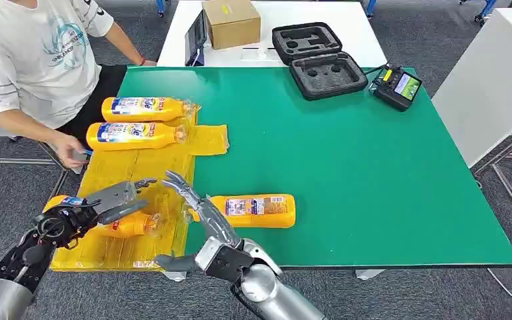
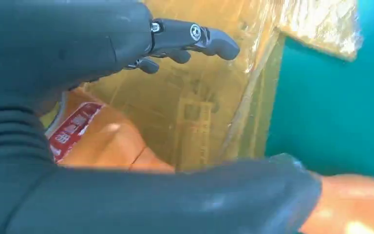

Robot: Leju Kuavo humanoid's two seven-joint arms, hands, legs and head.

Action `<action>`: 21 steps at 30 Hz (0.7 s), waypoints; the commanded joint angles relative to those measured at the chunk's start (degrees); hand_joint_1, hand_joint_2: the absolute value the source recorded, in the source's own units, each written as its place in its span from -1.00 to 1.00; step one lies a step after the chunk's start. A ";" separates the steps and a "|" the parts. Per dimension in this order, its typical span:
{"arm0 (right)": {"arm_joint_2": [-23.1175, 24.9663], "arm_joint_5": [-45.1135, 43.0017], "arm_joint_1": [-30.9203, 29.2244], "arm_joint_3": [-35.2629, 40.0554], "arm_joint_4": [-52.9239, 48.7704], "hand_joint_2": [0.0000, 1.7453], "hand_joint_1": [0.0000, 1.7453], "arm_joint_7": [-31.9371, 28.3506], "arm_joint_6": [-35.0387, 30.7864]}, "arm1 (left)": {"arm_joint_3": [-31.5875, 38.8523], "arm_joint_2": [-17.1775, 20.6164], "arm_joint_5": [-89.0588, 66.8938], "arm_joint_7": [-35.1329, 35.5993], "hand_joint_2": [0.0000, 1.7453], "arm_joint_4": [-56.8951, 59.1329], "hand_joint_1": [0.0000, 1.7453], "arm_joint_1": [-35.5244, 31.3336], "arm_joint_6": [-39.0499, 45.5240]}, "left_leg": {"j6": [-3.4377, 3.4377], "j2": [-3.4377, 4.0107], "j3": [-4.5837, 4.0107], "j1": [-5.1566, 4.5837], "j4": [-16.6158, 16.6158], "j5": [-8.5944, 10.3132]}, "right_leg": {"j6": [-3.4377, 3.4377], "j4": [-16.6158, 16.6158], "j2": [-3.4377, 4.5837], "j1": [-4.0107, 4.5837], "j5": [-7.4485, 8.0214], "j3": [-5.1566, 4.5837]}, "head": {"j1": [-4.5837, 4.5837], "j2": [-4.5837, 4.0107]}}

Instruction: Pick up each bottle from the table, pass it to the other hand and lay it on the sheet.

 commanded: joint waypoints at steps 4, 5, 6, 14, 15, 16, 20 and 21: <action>-0.84 0.63 -1.41 0.83 4.17 1.00 -1.00 0.72 -0.42 | 3.63 -5.32 -1.75 -5.51 -1.00 4.28 -1.00 -0.61 15.29 | -0.03 -0.06 0.23 0.00 -0.09 -0.07 | -0.02 -0.08 0.02 0.00 -0.07 0.24 | 0.00 0.00; -0.85 1.04 -1.18 0.75 4.11 1.00 -1.00 0.76 -0.50 | 4.48 -7.14 -5.67 -7.88 -1.00 3.58 -1.00 -0.93 25.35 | -0.02 -0.10 0.14 -0.01 -0.09 -0.03 | -0.01 -0.08 -0.04 -0.01 -0.05 0.17 | 0.02 0.00; -0.87 1.19 -0.98 0.67 3.98 1.00 -1.00 0.77 -0.35 | 4.28 -8.46 -9.48 -8.47 -1.00 2.23 -1.00 -1.30 34.17 | -0.01 -0.19 0.09 -0.01 -0.08 0.00 | 0.00 -0.07 -0.13 -0.01 -0.06 0.14 | 0.02 0.00; -1.10 2.45 -2.21 2.57 4.50 1.00 -1.00 0.78 0.05 | 13.80 -13.83 -25.26 -20.39 1.00 -10.01 -1.00 3.99 70.47 | -0.01 -0.07 0.06 0.00 -0.06 -0.07 | 0.01 -0.08 0.02 -0.01 -0.05 0.11 | 0.02 0.00; -1.39 2.67 -2.27 2.77 4.26 1.00 -1.00 0.76 -0.04 | 14.96 -14.64 -25.32 -20.39 1.00 -13.49 -1.00 5.15 70.47 | 0.00 -0.02 -0.03 -0.02 -0.04 -0.04 | 0.02 -0.06 0.05 -0.03 -0.01 0.01 | 0.00 0.00; -1.98 3.67 -2.50 3.26 4.09 1.00 -1.00 0.98 -0.26 | 17.98 -16.45 -29.00 -20.39 1.00 -19.21 -1.00 6.99 70.47 | -0.01 0.01 0.13 0.02 -0.04 -0.12 | 0.00 -0.09 0.09 0.00 -0.07 0.17 | 0.00 0.00; -3.77 7.68 -3.81 4.58 4.23 1.00 -1.00 2.48 -0.93 | 21.43 -18.85 -28.11 -20.39 1.00 -28.42 -1.00 9.99 70.47 | -0.01 0.03 -0.07 0.01 0.02 -0.08 | 0.02 -0.05 0.02 0.00 -0.06 -0.03 | 0.02 0.00; -4.80 10.79 -4.67 5.43 4.32 1.00 -1.00 4.57 -1.47 | 20.84 -18.63 -25.22 -20.39 1.00 -28.49 -1.00 10.72 70.47 | -0.01 0.08 -0.10 0.04 0.02 -0.07 | 0.01 -0.07 0.06 0.03 -0.02 -0.05 | 0.02 0.00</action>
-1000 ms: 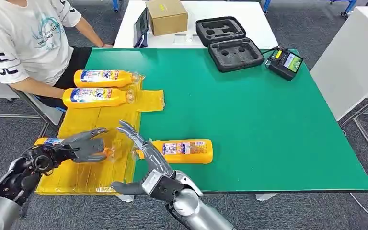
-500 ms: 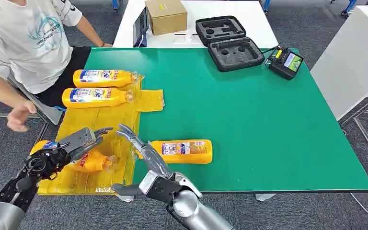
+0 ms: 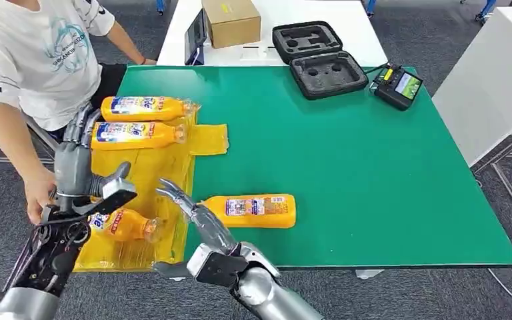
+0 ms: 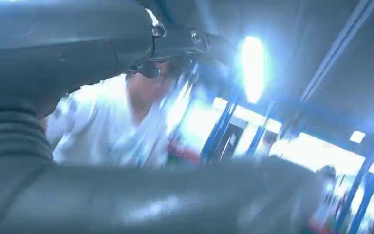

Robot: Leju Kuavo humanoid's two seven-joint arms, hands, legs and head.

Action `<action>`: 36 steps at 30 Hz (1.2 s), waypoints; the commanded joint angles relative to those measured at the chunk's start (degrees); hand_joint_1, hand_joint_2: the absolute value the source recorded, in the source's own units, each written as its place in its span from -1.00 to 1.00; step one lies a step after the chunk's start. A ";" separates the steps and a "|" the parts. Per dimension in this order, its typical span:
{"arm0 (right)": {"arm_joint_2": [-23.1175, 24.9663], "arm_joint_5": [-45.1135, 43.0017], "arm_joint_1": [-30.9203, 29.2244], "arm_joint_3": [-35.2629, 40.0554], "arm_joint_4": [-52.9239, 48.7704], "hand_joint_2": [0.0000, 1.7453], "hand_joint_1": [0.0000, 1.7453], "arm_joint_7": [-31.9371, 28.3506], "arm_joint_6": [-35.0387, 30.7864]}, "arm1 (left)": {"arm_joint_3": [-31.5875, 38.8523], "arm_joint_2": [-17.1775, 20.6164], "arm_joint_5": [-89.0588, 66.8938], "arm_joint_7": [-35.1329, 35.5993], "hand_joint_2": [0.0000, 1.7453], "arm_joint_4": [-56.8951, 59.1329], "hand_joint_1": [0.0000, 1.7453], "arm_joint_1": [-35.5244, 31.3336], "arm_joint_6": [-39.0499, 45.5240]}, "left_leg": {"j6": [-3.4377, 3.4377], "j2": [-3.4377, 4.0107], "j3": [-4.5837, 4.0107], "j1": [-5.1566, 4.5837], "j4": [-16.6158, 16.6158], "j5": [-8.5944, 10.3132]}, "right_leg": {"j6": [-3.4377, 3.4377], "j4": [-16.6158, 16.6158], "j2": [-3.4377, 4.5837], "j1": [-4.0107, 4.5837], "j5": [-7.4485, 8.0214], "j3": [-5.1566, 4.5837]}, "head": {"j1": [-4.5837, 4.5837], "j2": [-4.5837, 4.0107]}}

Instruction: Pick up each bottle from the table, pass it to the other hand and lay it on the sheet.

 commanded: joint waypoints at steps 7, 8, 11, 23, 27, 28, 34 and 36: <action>-10.16 26.21 -11.31 2.87 8.73 1.00 -1.00 21.66 -0.69 | 7.69 -4.57 28.41 -0.29 1.00 -16.41 -1.00 14.86 -4.30 | -0.01 0.10 0.31 -0.01 -0.10 -0.08 | 0.00 -0.12 0.17 -0.03 -0.01 0.26 | -0.02 0.00; -10.16 26.21 -11.31 2.87 8.73 1.00 -1.00 21.66 -0.69 | 7.69 -4.57 28.41 -0.29 1.00 -16.41 -1.00 14.86 -4.30 | 0.00 0.14 0.23 -0.03 -0.10 -0.06 | 0.01 -0.10 0.19 -0.04 0.00 0.17 | 0.00 0.00; -11.23 29.94 -12.71 1.94 10.98 1.00 -1.00 24.58 -0.60 | 8.80 -5.11 29.25 -0.29 1.00 -18.15 -1.00 17.73 -4.64 | 0.00 0.04 0.19 0.00 -0.05 -0.07 | 0.01 -0.08 0.08 -0.01 -0.03 0.18 | -0.02 0.00; -12.22 32.66 -13.68 0.61 13.66 1.00 -1.00 26.30 0.13 | 10.53 -6.06 30.43 -0.29 1.00 -20.62 -1.00 21.41 -6.07 | -0.01 -0.04 0.06 -0.01 -0.04 -0.06 | -0.01 -0.04 0.00 -0.01 -0.04 0.07 | -0.02 0.00; -12.22 32.66 -13.68 0.61 13.66 1.00 -1.00 26.30 0.13 | 10.53 -6.06 30.43 -0.29 1.00 -20.62 -1.00 21.41 -6.07 | -0.03 -0.05 0.18 0.03 -0.02 -0.12 | -0.03 -0.03 0.02 0.01 -0.10 0.20 | -0.02 0.00; -12.13 33.87 -13.87 0.28 14.17 1.00 -1.00 26.68 -0.43 | 11.13 -6.47 29.65 -0.29 1.00 -20.75 -1.00 21.83 -6.09 | -0.03 -0.04 0.13 0.02 -0.03 -0.09 | -0.02 -0.04 0.03 0.01 -0.07 0.14 | -0.02 0.00; -11.17 34.00 -14.98 -0.47 18.16 1.00 -1.00 26.51 0.78 | 12.74 -6.91 30.83 -0.29 1.00 -21.46 -1.00 23.76 -7.39 | -0.01 0.03 0.13 0.00 -0.03 -0.10 | 0.00 -0.04 0.09 0.00 -0.06 0.13 | -0.02 0.00; -10.83 33.91 -14.89 -0.69 19.19 1.00 -1.00 26.40 0.78 | 12.92 -7.00 30.60 -0.29 1.00 -21.10 -1.00 23.80 -7.74 | -0.03 0.00 0.24 0.02 -0.06 -0.12 | -0.01 -0.06 0.07 0.01 -0.09 0.24 | -0.02 0.00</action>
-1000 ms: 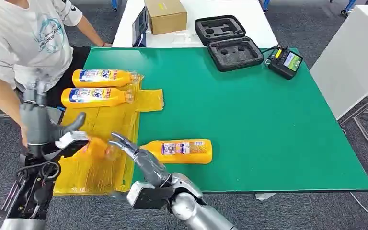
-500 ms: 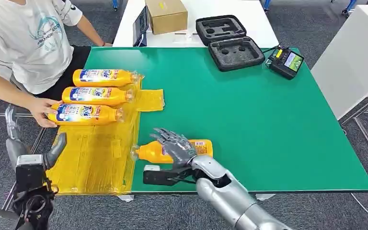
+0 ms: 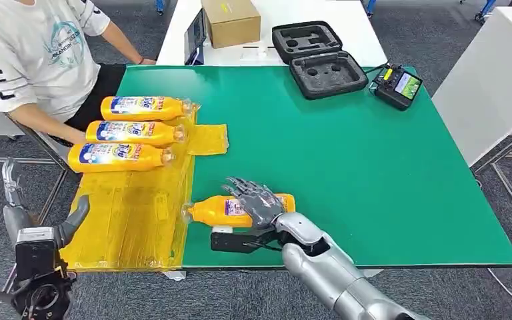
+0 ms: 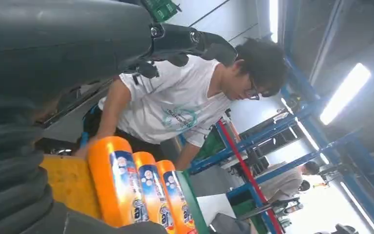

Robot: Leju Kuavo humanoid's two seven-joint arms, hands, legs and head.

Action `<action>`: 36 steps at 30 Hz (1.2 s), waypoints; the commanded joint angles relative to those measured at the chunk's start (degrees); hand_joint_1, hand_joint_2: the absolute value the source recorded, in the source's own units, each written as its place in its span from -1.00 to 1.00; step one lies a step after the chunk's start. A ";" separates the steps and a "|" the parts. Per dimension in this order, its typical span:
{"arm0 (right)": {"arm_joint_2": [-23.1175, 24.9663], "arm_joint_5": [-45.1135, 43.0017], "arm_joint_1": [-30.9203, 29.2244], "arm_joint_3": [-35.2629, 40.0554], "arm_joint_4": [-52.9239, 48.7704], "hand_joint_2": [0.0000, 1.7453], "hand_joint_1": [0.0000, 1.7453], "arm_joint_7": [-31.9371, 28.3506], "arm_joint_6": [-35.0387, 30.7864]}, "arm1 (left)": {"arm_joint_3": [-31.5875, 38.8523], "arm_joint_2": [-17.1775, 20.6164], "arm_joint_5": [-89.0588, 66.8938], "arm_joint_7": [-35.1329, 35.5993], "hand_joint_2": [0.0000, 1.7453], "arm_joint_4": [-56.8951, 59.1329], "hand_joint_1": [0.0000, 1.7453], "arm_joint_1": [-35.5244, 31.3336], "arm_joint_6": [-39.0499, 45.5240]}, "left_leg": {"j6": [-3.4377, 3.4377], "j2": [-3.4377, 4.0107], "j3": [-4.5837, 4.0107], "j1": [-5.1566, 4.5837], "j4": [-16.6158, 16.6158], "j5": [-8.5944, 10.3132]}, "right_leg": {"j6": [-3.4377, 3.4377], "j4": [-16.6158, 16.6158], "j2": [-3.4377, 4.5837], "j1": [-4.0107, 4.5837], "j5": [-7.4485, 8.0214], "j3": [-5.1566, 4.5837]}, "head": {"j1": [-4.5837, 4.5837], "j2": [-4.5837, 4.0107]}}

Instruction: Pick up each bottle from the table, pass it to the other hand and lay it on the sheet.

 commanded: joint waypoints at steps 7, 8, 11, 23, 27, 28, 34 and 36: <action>2.80 0.85 -5.62 -2.64 17.48 1.00 -1.00 1.83 1.07 | 4.42 -3.90 -0.55 0.15 1.00 0.25 -1.00 1.56 -2.66 | -0.02 -0.04 0.18 -0.01 -0.04 -0.06 | -0.02 -0.02 0.03 -0.02 -0.06 0.18 | -0.02 0.00; 2.79 0.93 -5.65 -2.62 17.78 1.00 -1.00 1.64 0.88 | 4.48 -3.96 -0.61 0.15 1.00 0.18 -1.00 1.62 -2.75 | -0.04 -0.01 0.27 0.00 -0.05 -0.10 | -0.03 -0.03 0.07 -0.01 -0.08 0.26 | -0.02 0.00; 2.79 0.93 -5.65 -2.62 17.78 1.00 -1.00 1.64 0.88 | 4.48 -3.96 -0.61 0.15 1.00 0.18 -1.00 1.62 -2.75 | -0.02 -0.05 0.12 -0.01 -0.04 -0.04 | -0.01 -0.03 0.00 -0.02 -0.04 0.13 | -0.02 0.00; 3.20 1.09 -6.58 -4.45 21.50 1.00 -1.00 4.25 0.76 | 5.13 -4.49 -0.96 0.15 1.00 0.16 -1.00 1.82 -3.24 | -0.01 -0.08 0.16 -0.01 -0.04 -0.04 | -0.01 -0.04 -0.03 -0.01 -0.05 0.18 | -0.02 0.00; 3.63 1.49 -7.15 -5.61 24.46 1.00 -1.00 5.48 1.61 | 5.24 -4.73 -1.21 0.15 1.00 0.27 -1.00 1.47 -3.54 | -0.03 -0.13 0.33 0.01 -0.08 -0.08 | -0.02 -0.08 -0.04 0.00 -0.10 0.35 | -0.02 0.00; 3.64 1.43 -7.14 -5.70 24.56 1.00 -1.00 5.49 1.78 | 5.18 -4.71 -1.24 0.17 1.00 0.36 -1.00 1.39 -3.61 | -0.01 -0.13 0.20 0.01 -0.05 -0.04 | -0.01 -0.06 -0.07 0.00 -0.06 0.23 | -0.02 0.00; 3.93 -2.21 -5.00 -8.88 20.96 1.00 1.00 -0.07 1.61 | 4.57 -4.85 -1.10 0.91 1.00 1.20 -1.00 0.44 -4.96 | -0.01 -0.21 0.28 0.01 -0.07 -0.03 | -0.02 -0.09 -0.15 0.00 -0.07 0.32 | -0.02 0.00; 4.10 -6.12 -3.29 -10.88 16.89 1.00 1.00 -5.60 1.78 | 4.57 -5.10 -0.94 0.92 1.00 1.42 -1.00 0.33 -5.65 | -0.03 -0.29 0.37 0.02 -0.08 -0.04 | -0.03 -0.10 -0.20 0.00 -0.11 0.41 | -0.02 0.00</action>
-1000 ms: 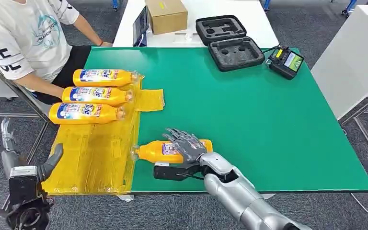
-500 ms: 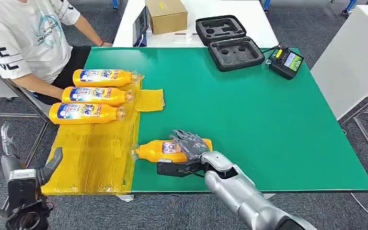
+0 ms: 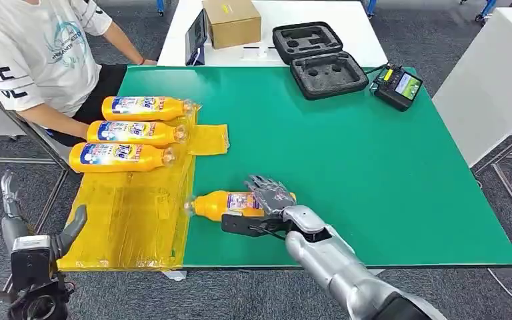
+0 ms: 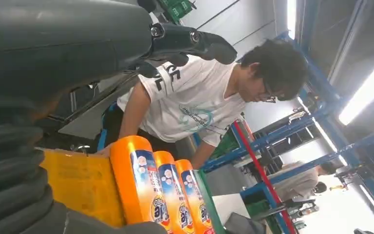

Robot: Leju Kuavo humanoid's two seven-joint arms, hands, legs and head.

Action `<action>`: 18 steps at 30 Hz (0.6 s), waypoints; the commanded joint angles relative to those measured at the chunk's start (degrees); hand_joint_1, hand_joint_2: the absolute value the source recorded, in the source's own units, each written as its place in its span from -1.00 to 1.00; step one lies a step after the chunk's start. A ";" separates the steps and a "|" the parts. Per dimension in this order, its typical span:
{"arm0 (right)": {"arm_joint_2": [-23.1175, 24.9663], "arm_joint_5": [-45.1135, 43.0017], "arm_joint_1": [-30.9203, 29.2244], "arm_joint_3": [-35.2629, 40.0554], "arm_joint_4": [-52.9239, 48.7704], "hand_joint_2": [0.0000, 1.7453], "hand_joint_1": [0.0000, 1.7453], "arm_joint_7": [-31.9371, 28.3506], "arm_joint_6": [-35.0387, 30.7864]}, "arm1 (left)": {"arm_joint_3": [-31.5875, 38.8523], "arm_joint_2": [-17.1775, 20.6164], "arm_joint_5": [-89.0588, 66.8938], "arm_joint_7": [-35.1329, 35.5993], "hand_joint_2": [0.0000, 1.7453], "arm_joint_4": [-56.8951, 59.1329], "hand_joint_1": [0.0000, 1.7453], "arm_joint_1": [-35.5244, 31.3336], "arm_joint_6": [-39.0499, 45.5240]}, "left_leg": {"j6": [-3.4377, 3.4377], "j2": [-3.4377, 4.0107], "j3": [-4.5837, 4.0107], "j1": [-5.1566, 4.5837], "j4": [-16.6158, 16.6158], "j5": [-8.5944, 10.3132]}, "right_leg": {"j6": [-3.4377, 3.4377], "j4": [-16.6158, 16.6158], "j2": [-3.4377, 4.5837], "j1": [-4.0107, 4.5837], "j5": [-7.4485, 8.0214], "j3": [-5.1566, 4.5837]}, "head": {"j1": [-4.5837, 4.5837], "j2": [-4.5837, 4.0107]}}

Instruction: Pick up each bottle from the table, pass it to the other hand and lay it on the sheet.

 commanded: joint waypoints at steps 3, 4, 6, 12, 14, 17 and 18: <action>0.94 -12.83 4.96 -8.28 -6.90 1.00 1.00 -18.37 -0.32 | 0.55 -2.25 1.27 0.39 1.00 2.01 -1.00 -1.92 -2.97 | -0.04 -0.18 0.24 0.03 -0.09 -0.04 | -0.03 -0.09 -0.11 0.02 -0.08 0.29 | 0.04 0.00; 1.20 -14.38 5.52 -8.88 -8.42 1.00 1.00 -20.41 -0.93 | 0.54 -2.32 1.44 0.23 1.00 1.95 -1.00 -1.85 -3.18 | -0.05 -0.06 0.21 0.05 -0.05 -0.07 | -0.03 -0.07 0.01 0.04 -0.05 0.23 | 0.00 0.00; 1.57 -18.35 6.62 -9.30 -11.99 1.00 1.00 -22.65 -0.05 | 0.48 -2.47 1.85 0.03 1.00 1.45 -1.00 -1.34 -3.35 | -0.05 -0.03 0.20 -0.01 -0.08 -0.07 | -0.03 -0.03 0.01 0.00 -0.06 0.18 | 0.00 0.00; 2.48 -22.14 5.98 -9.26 -11.38 1.00 1.00 -24.28 -0.11 | 1.05 -2.50 3.38 0.04 1.00 -0.65 -1.00 0.56 -3.83 | -0.04 0.03 0.17 0.05 -0.03 -0.12 | -0.04 0.00 0.09 0.06 -0.10 0.16 | 0.00 0.00; 2.85 -24.48 6.10 -9.61 -11.53 1.00 1.00 -26.41 -0.86 | 1.08 -2.42 4.06 0.04 1.00 -0.71 -1.00 0.93 -4.10 | -0.06 0.03 0.20 0.05 -0.02 -0.15 | -0.03 0.02 0.11 0.10 -0.12 0.18 | 0.00 0.00; 3.01 -25.11 6.32 -9.61 -11.85 1.00 1.00 -27.23 -1.17 | 1.05 -2.49 4.84 0.18 1.00 -0.67 -1.00 1.16 -4.59 | -0.05 0.03 0.00 0.05 -0.03 -0.06 | -0.03 -0.02 0.05 0.11 -0.04 0.00 | 0.02 0.00; 3.01 -25.11 6.32 -9.61 -11.85 1.00 1.00 -27.23 -1.17 | 1.05 -2.49 4.84 0.18 1.00 -0.67 -1.00 1.16 -4.59 | -0.07 0.01 0.12 0.05 -0.03 -0.12 | -0.04 0.01 0.07 0.10 -0.10 0.11 | -0.02 0.00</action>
